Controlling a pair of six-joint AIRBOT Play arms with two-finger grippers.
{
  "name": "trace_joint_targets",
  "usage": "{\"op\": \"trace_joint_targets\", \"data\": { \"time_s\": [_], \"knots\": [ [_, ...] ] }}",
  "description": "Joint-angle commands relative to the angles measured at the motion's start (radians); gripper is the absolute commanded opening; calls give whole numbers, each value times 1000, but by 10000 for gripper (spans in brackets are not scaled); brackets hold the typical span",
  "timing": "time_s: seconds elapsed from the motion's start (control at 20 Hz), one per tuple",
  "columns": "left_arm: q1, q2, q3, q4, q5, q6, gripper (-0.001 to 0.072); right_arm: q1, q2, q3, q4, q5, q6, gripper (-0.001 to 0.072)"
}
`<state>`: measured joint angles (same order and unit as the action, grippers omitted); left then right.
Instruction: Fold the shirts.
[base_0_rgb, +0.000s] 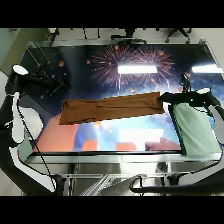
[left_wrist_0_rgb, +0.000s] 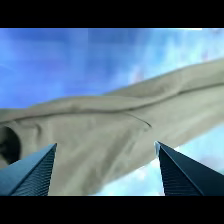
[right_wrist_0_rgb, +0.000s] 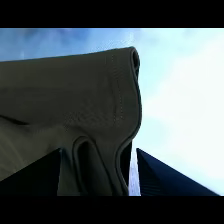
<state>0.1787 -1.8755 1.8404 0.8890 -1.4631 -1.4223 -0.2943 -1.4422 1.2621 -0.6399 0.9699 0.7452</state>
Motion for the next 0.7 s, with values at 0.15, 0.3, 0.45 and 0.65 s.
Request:
{"op": "trace_joint_targets", "data": {
  "time_s": [0.15, 0.3, 0.45, 0.65],
  "knots": [
    [-60, -3, 49, -2, -79, -27, 711, 36, -69, 3, -1, 19, 7, 341],
    [-123, -3, 50, -2, -65, -38, 126, 59, -66, 26, 43, 71, -5, 21],
    [-213, -4, 49, -2, -11, -37, 16, 64, -38, 108, 61, 158, 24, 21],
    [-373, -42, 48, -2, 44, -38, 17, 64, 74, 264, 61, 307, 124, 21]
  ]
}}
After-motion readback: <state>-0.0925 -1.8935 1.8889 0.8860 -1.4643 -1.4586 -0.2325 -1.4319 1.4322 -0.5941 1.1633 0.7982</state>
